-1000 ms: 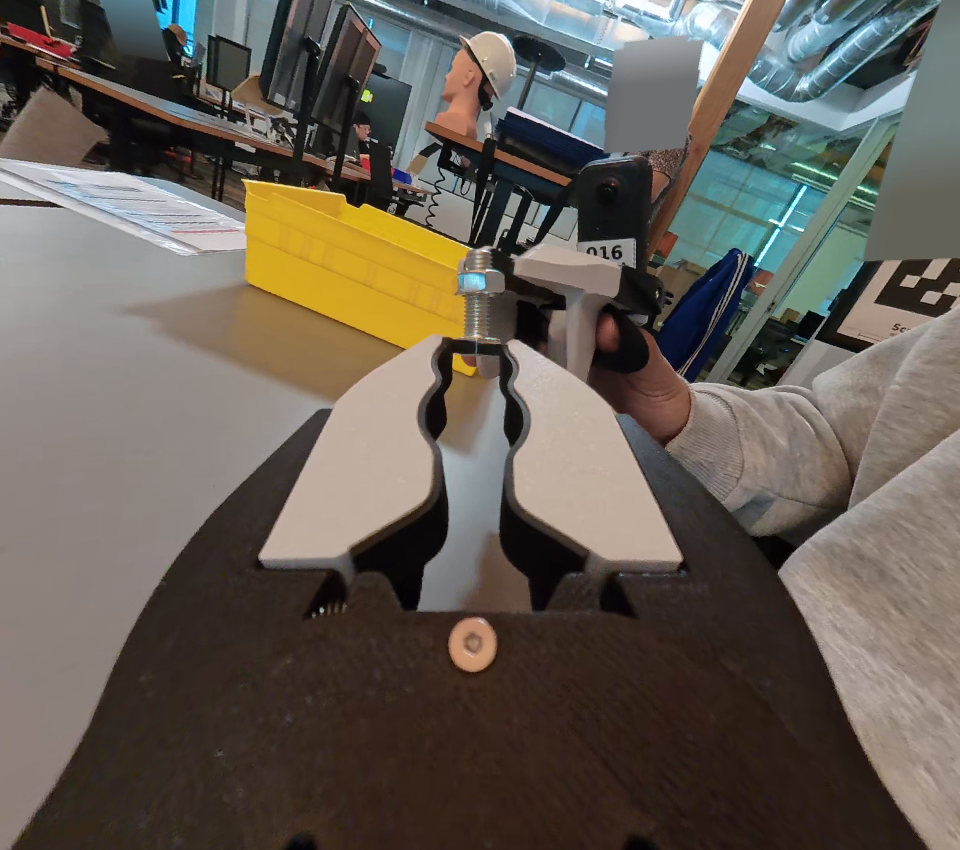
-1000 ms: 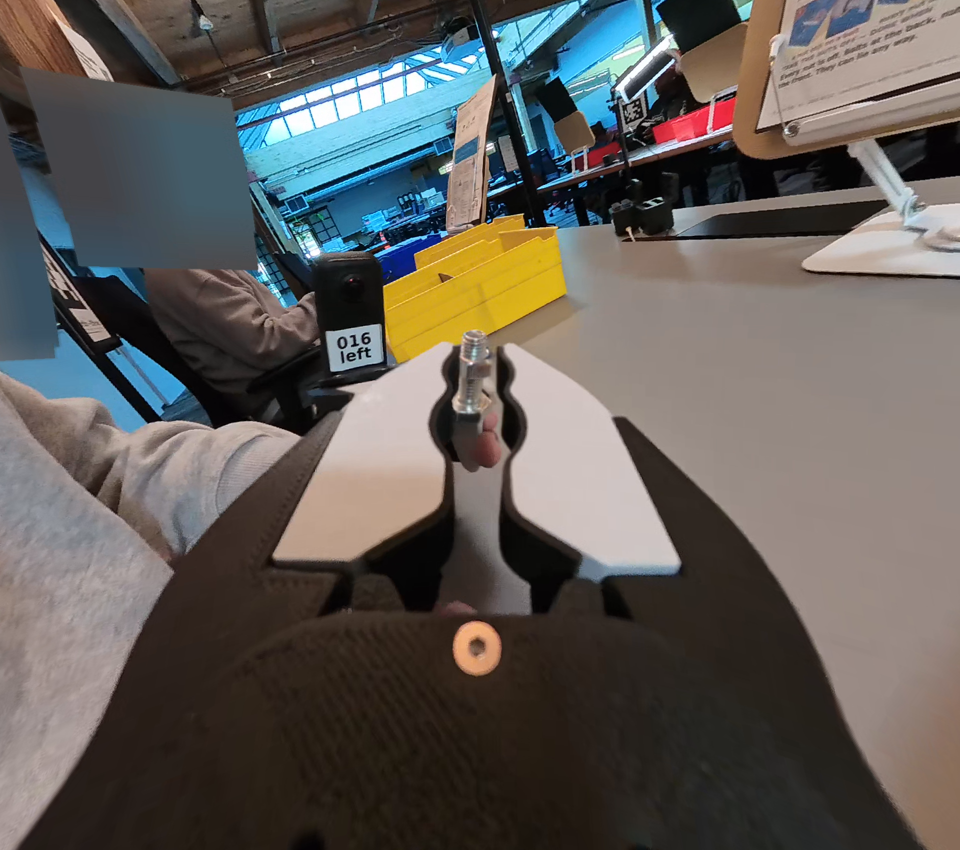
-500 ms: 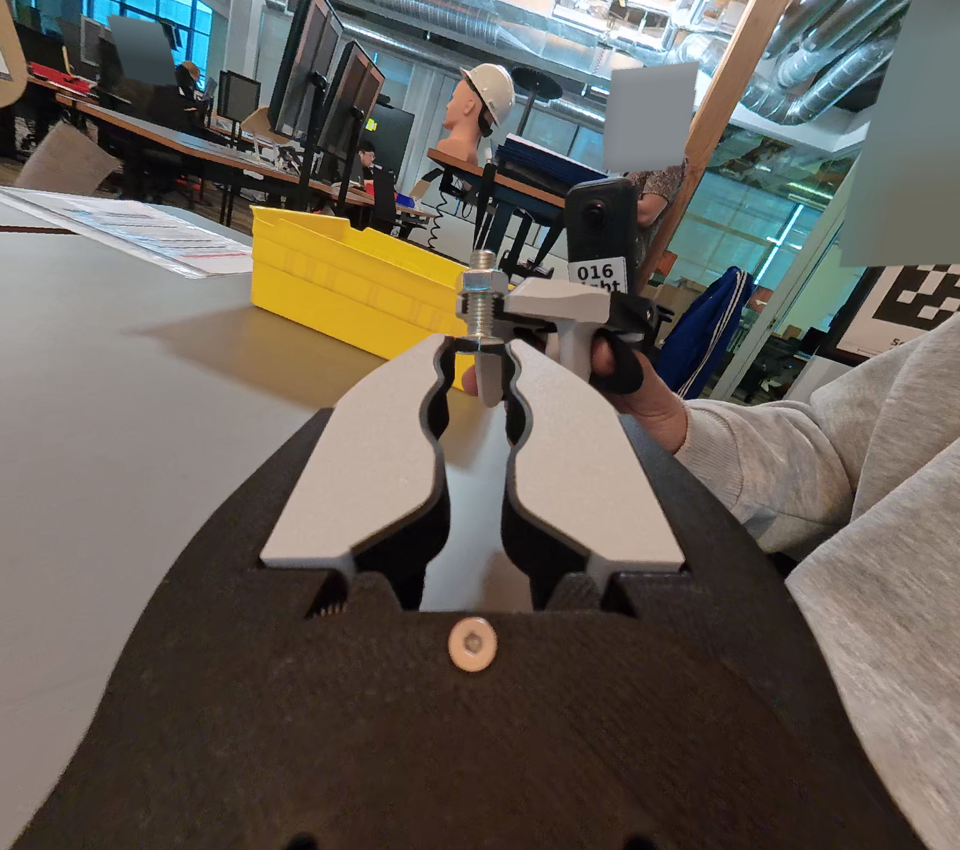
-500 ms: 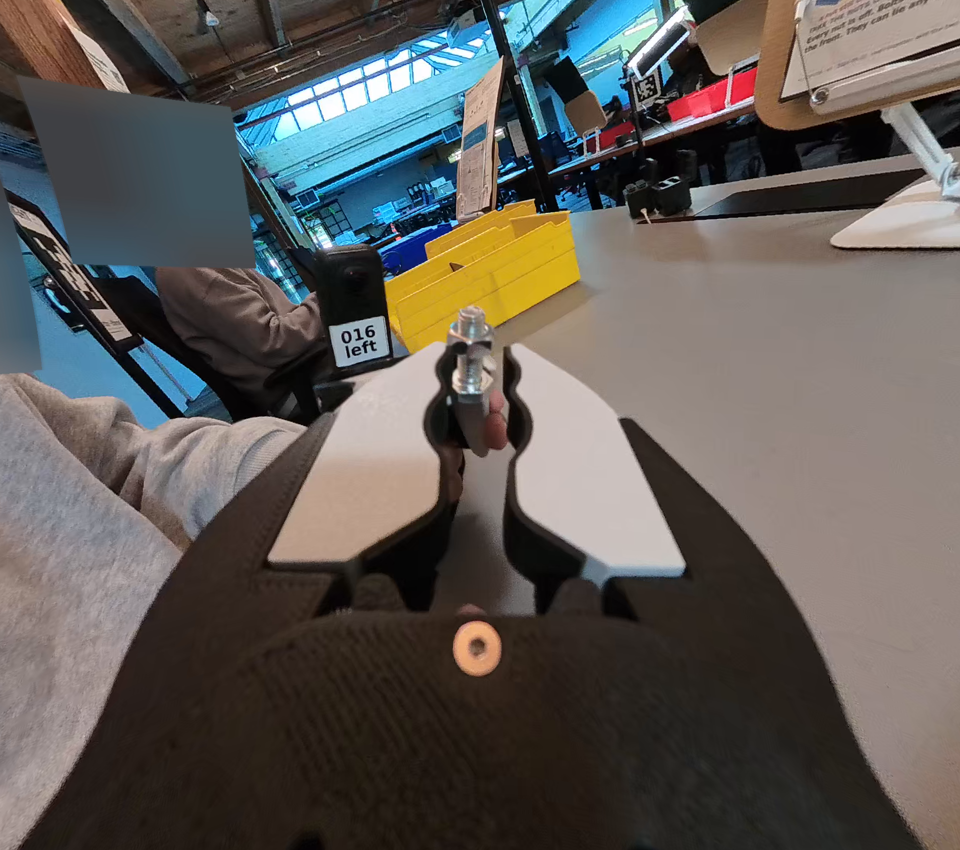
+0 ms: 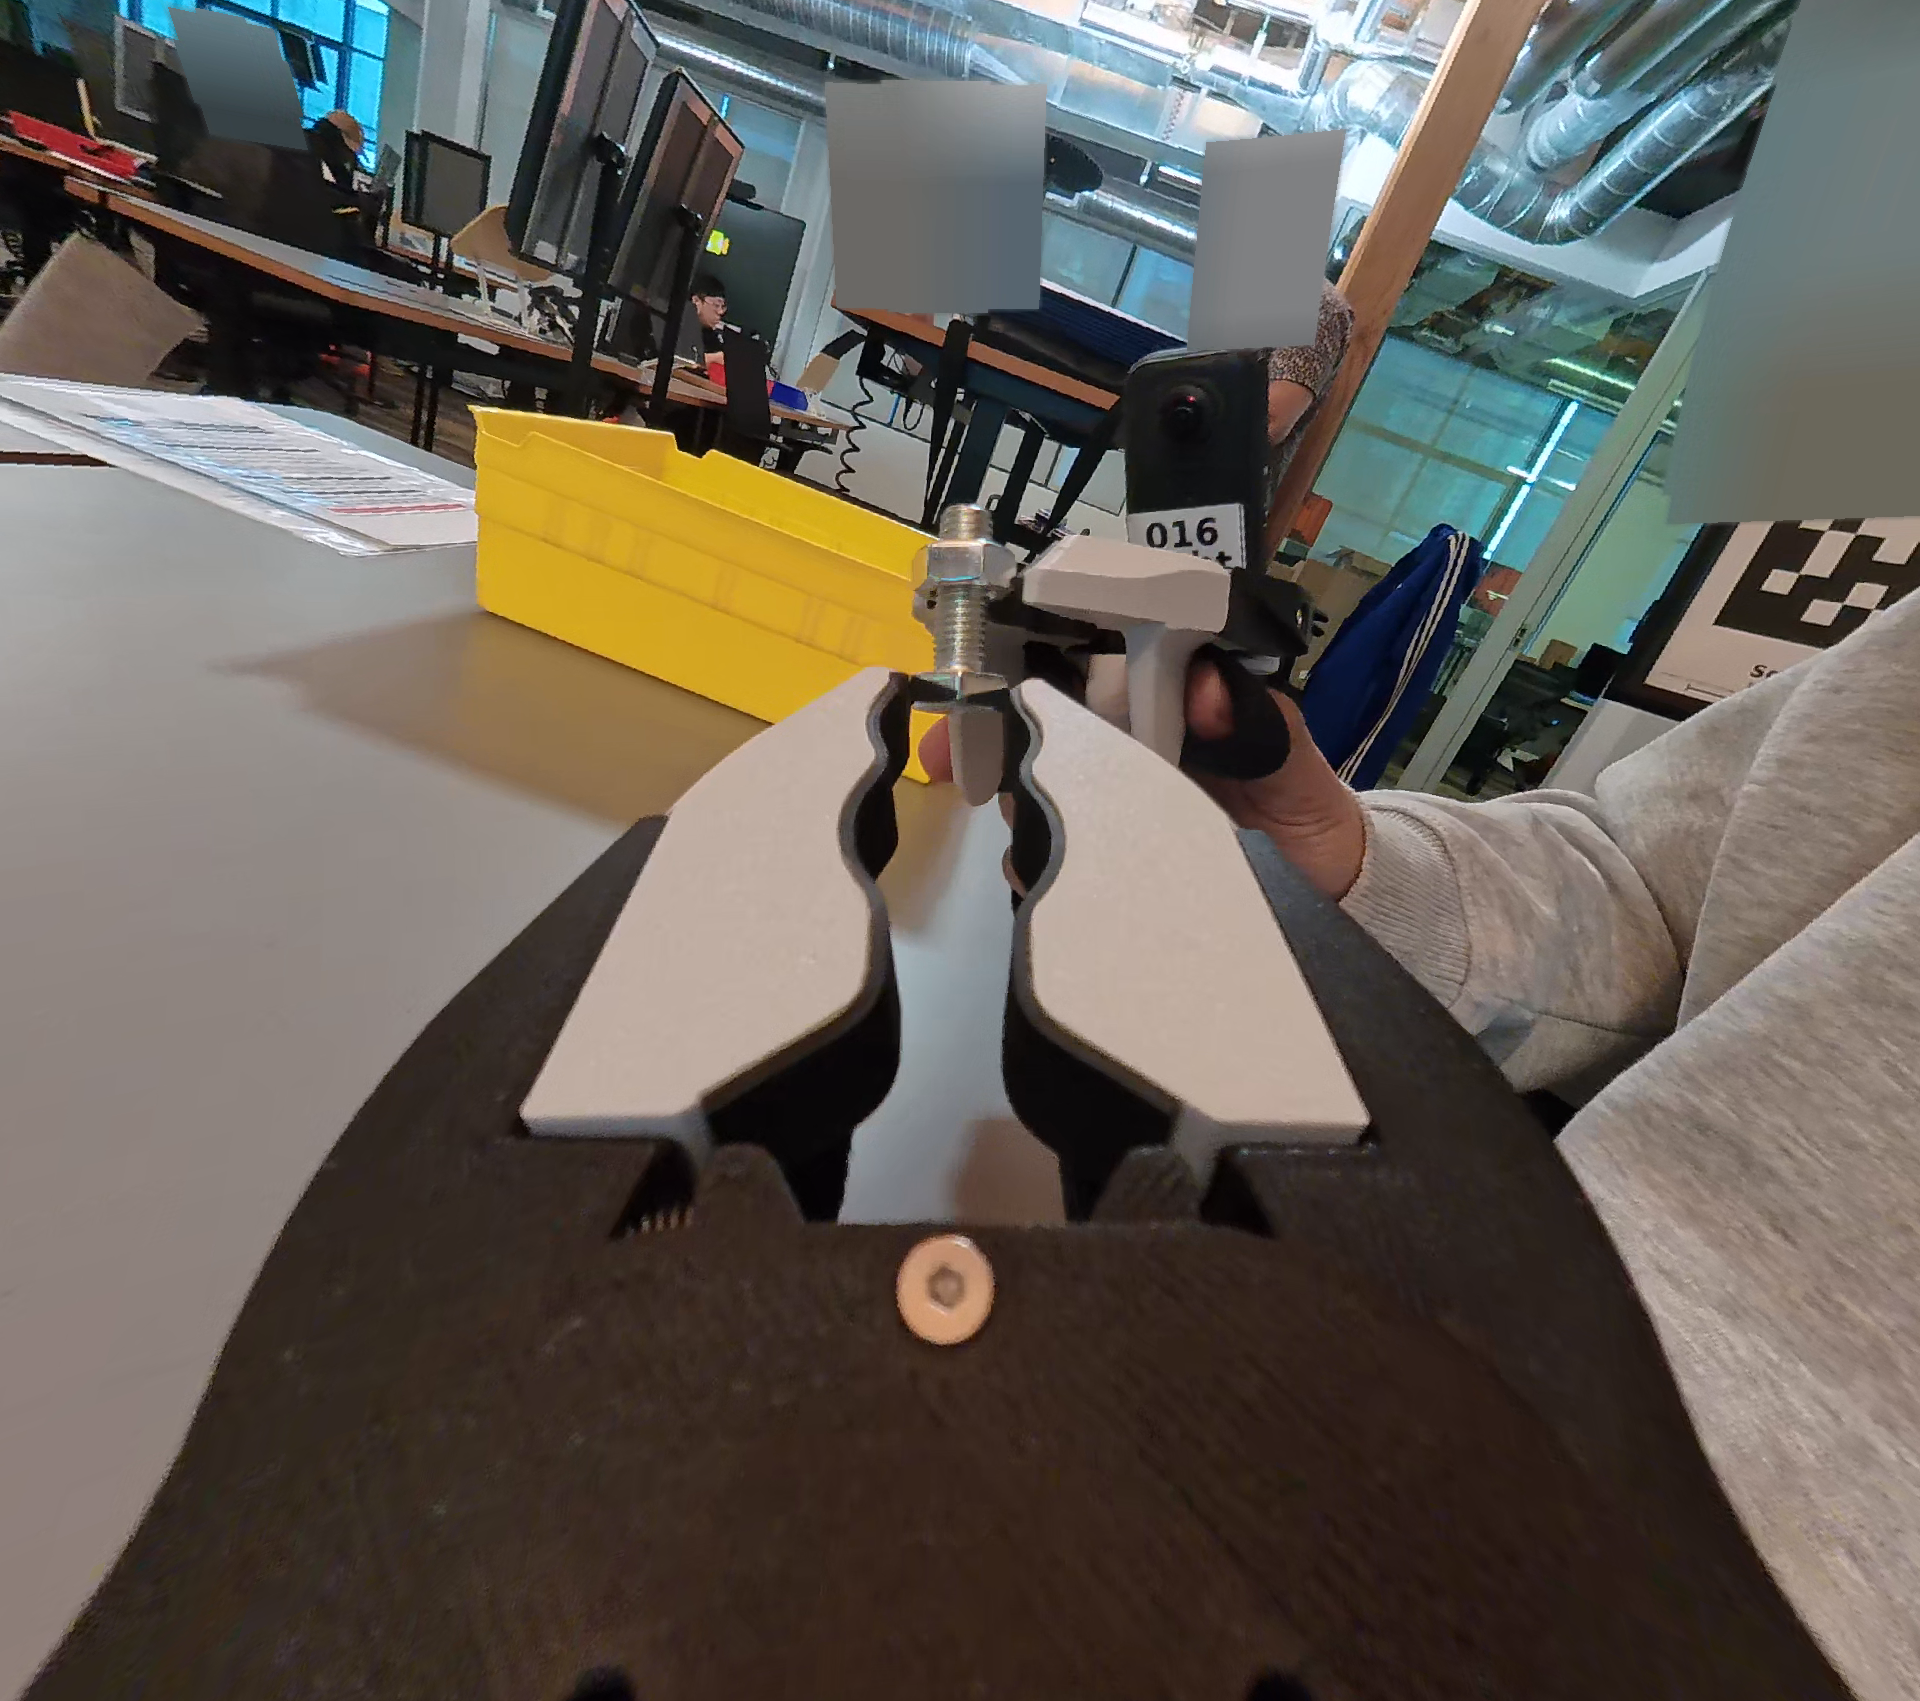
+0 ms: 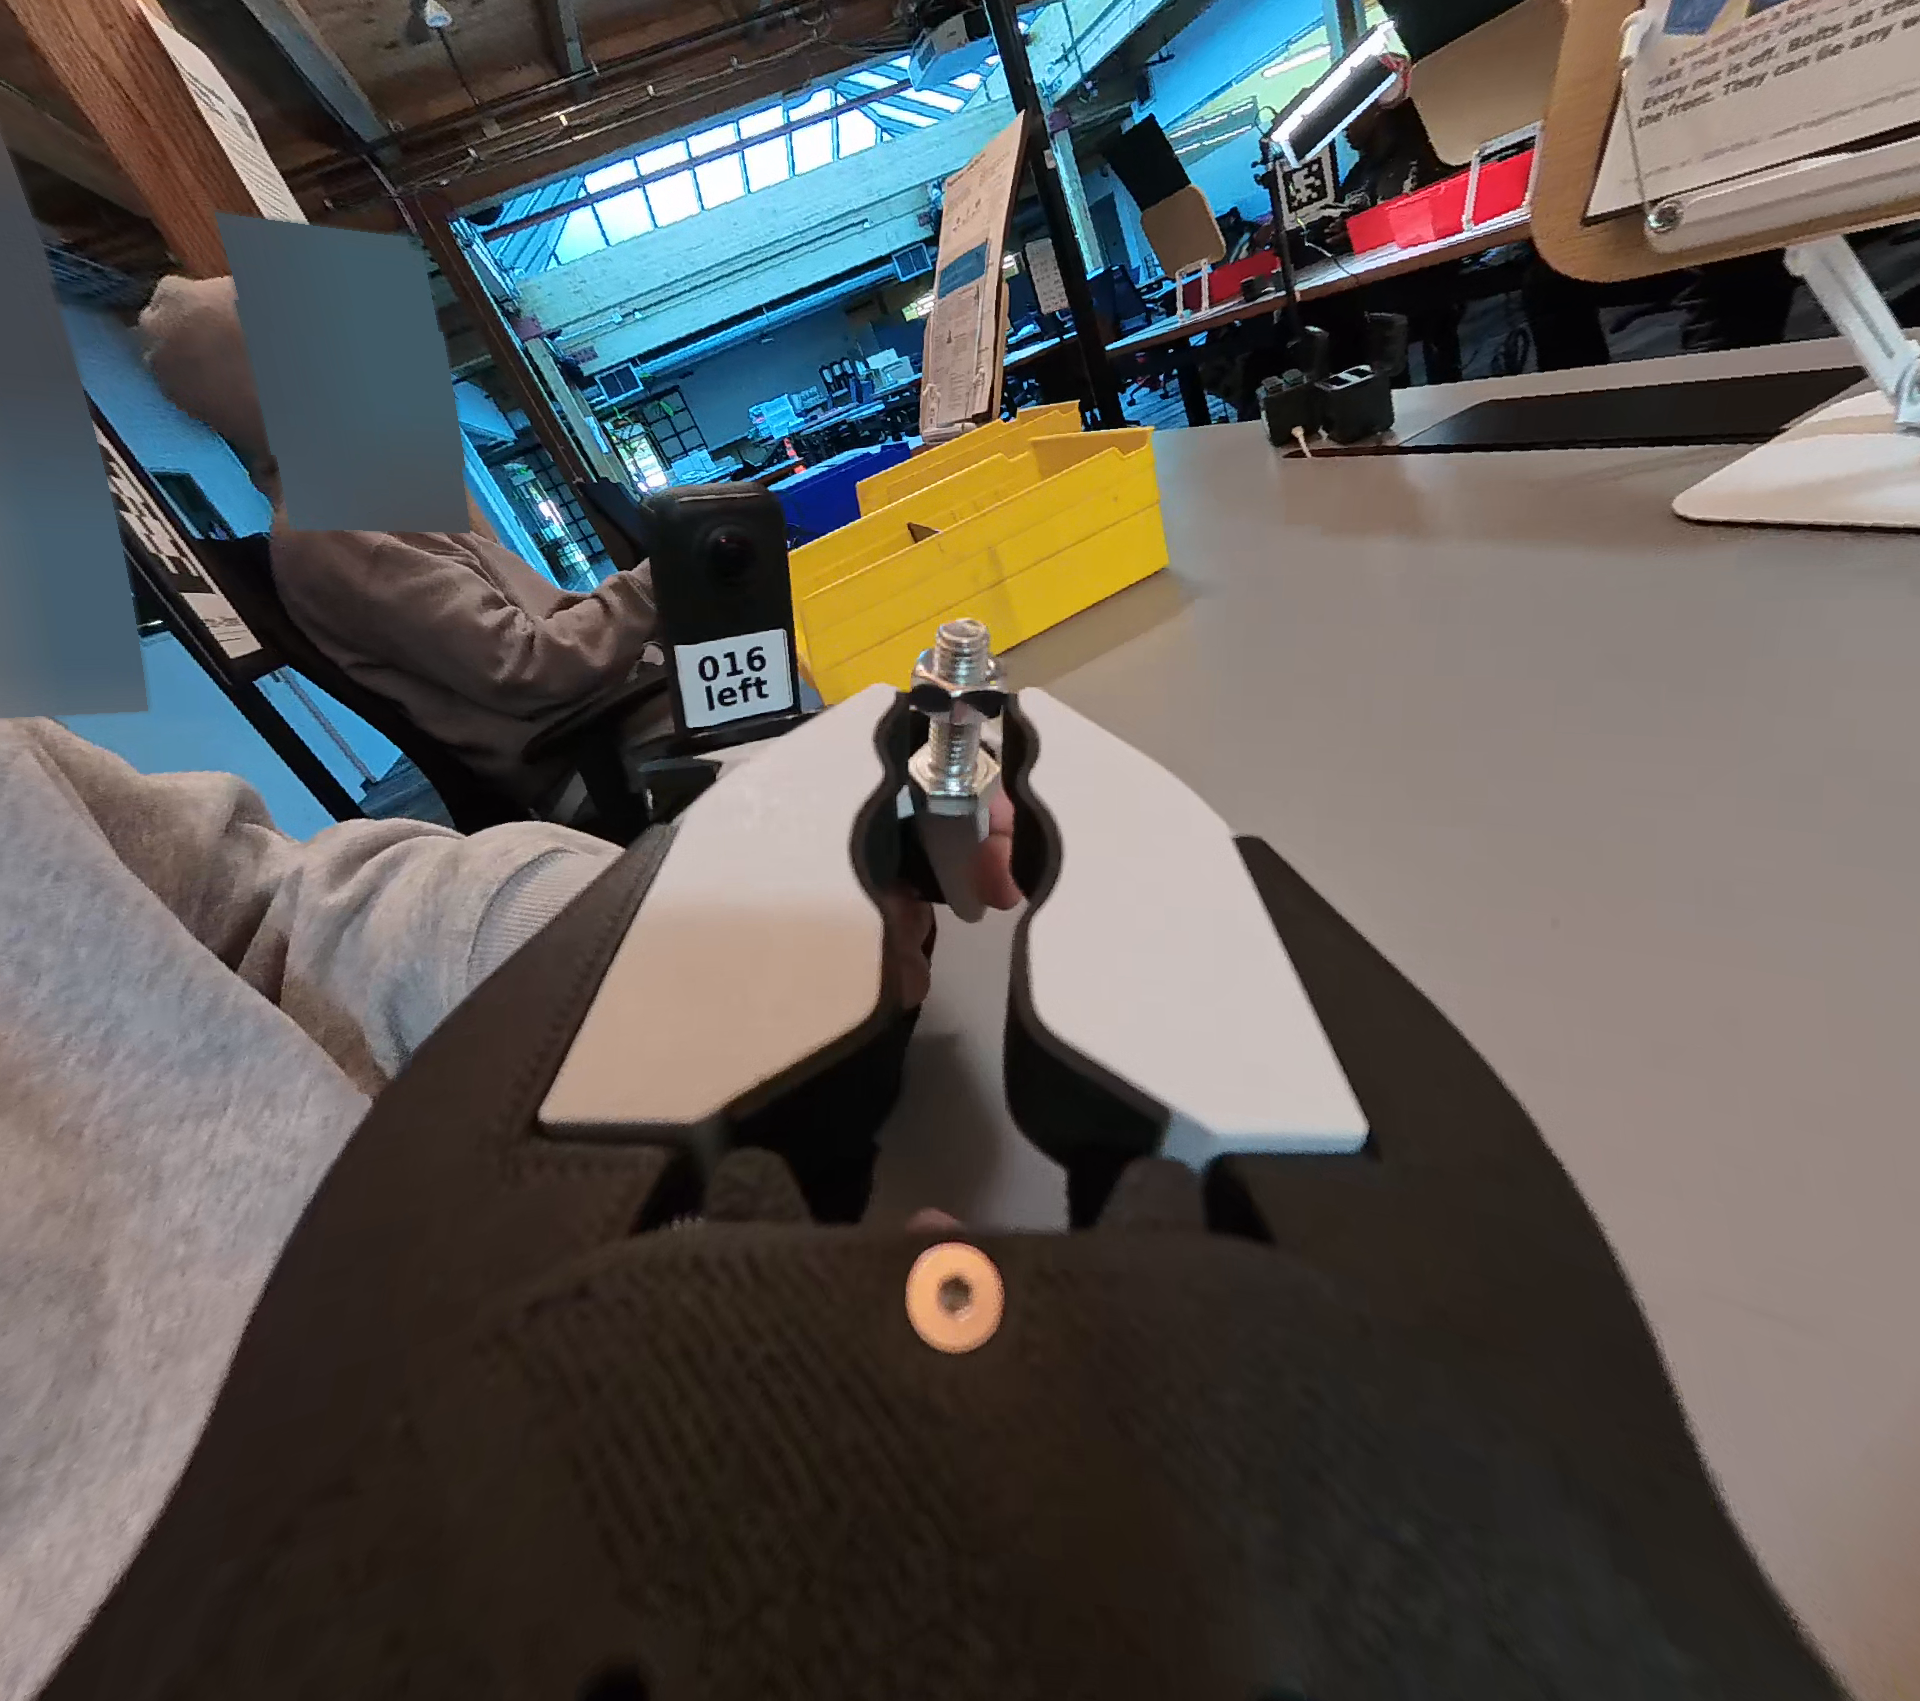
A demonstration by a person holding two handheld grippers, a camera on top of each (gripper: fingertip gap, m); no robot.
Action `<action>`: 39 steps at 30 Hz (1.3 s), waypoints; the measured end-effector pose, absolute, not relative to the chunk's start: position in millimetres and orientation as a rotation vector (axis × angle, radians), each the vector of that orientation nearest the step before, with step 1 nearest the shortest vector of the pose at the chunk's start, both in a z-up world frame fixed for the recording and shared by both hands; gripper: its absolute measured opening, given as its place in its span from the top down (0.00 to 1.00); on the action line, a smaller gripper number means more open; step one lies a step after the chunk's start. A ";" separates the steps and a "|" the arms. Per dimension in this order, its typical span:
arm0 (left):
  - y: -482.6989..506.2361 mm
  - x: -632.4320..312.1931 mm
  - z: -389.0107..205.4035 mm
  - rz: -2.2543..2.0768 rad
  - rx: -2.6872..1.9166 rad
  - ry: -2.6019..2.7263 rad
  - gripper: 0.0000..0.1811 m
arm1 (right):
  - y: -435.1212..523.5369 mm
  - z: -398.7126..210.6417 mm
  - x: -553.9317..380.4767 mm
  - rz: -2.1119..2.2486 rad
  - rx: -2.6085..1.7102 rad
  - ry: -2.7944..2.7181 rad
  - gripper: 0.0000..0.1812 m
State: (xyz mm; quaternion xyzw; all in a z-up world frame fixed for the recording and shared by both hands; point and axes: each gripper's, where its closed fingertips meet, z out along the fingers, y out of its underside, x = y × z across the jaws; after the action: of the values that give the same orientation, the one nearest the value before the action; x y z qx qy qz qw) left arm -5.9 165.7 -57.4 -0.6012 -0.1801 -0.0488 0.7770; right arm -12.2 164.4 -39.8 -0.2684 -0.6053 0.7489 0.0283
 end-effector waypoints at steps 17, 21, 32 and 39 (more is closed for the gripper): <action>172.5 4.2 -60.0 -0.138 -1.336 -0.340 0.90 | 158.0 -37.4 -5.7 2.324 -0.709 -1.885 0.89; 173.0 4.5 -60.5 -0.146 -1.337 -0.341 0.90 | 155.9 -37.4 -3.9 2.311 -0.682 -1.892 0.88; 172.8 5.5 -59.4 -0.146 -1.330 -0.336 0.90 | 157.2 -37.3 -5.4 2.237 -0.639 -1.883 0.90; 164.1 -3.8 -53.6 -0.171 -1.259 -0.393 0.90 | 164.0 -35.5 -11.7 2.246 -0.691 -1.829 0.84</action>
State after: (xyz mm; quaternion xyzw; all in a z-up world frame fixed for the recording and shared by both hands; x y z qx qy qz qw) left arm -3.8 164.1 -53.6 -0.5841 -0.1823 -0.0791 0.7869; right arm -11.7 164.0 -35.5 -0.2312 -0.6123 0.7516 0.0819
